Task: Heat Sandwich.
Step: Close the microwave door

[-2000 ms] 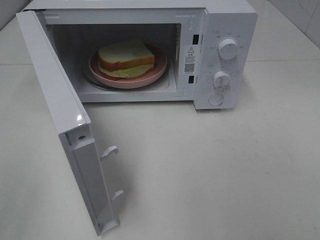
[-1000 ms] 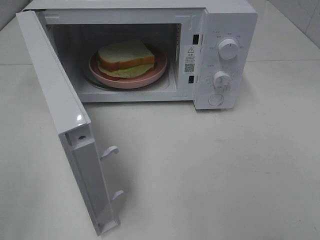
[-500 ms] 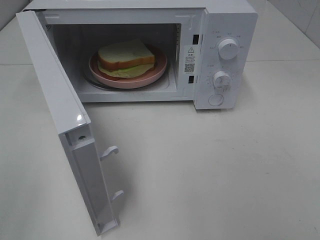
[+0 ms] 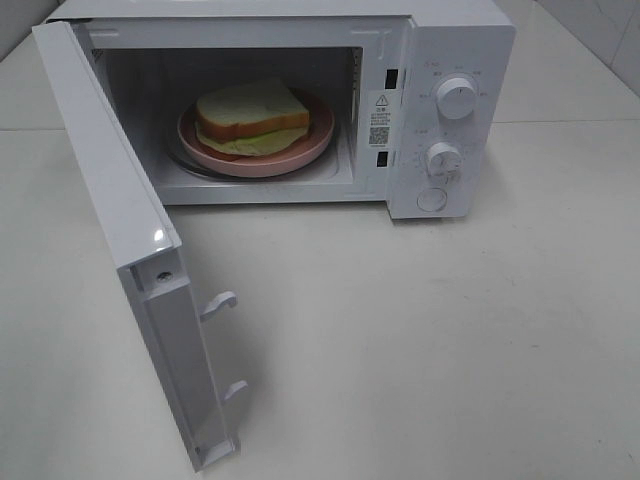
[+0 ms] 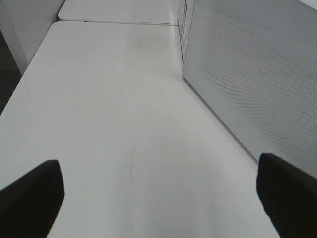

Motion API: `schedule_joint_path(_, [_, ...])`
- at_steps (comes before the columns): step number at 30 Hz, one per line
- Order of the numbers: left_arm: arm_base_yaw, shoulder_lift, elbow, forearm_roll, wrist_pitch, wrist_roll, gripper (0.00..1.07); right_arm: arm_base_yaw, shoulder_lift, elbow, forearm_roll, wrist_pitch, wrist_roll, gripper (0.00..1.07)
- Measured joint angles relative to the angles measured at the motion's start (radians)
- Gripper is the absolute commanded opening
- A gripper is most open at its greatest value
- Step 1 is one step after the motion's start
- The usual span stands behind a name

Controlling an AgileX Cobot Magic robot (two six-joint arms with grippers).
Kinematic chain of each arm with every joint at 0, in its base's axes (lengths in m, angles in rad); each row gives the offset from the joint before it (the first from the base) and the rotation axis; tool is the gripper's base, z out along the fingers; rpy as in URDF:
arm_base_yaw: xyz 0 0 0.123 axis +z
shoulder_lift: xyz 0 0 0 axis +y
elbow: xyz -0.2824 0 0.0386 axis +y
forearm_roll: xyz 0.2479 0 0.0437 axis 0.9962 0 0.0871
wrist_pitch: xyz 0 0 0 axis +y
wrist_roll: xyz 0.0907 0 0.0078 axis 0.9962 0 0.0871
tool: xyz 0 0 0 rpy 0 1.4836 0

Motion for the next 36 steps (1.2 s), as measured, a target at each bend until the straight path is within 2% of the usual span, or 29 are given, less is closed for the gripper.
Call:
schedule_joint_path(8, [0.0,0.007,-0.03,-0.003,-0.004,0.0,1.02,0.0,0.0,0.0,0.0,0.0,0.0,0.75])
schedule_joint_path(13, [0.0,0.074,-0.049,-0.001,-0.05,0.0,1.01,0.0,0.0,0.0,0.0,0.0,0.0,0.75])
schedule_joint_path(16, [0.0,0.127,-0.049,-0.003,-0.093,0.0,0.95,0.0,0.0,0.0,0.0,0.0,0.0,0.75])
schedule_joint_path(19, [0.0,0.195,-0.049,-0.003,-0.145,0.0,0.79,0.0,0.0,0.0,0.0,0.0,0.0,0.75])
schedule_joint_path(20, [0.0,0.214,-0.049,-0.003,-0.157,0.0,0.65,0.0,0.0,0.0,0.0,0.0,0.0,0.75])
schedule_joint_path(21, [0.0,0.214,-0.049,-0.003,-0.157,0.0,0.65,0.0,0.0,0.0,0.0,0.0,0.0,0.75])
schedule_joint_path(23, [0.0,0.254,-0.049,0.002,-0.174,0.0,0.5,0.0,0.0,0.0,0.0,0.0,0.0,0.75])
schedule_joint_path(24, [0.0,0.29,-0.049,0.005,-0.191,0.0,0.35,0.0,0.0,0.0,0.0,0.0,0.0,0.75])
schedule_joint_path(25, [0.0,0.31,-0.049,0.006,-0.199,0.0,0.29,0.0,0.0,0.0,0.0,0.0,0.0,0.75])
schedule_joint_path(26, [0.0,0.31,-0.049,0.006,-0.199,0.0,0.29,0.0,0.0,0.0,0.0,0.0,0.0,0.75])
schedule_joint_path(28, [0.0,0.365,-0.049,0.007,-0.229,0.0,0.16,0.0,0.0,0.0,0.0,0.0,0.0,0.75])
schedule_joint_path(29, [0.0,0.386,-0.049,0.007,-0.241,0.0,0.03,0.0,0.0,0.0,0.0,0.0,0.0,0.75])
schedule_joint_path(31, [0.0,0.407,-0.049,0.007,-0.255,0.0,0.0,0.0,0.0,0.0,0.0,0.0,0.0,0.75])
schedule_joint_path(36, [0.0,0.515,-0.049,0.007,-0.339,0.0,0.0,0.0,0.0,0.0,0.0,0.0,0.0,0.75])
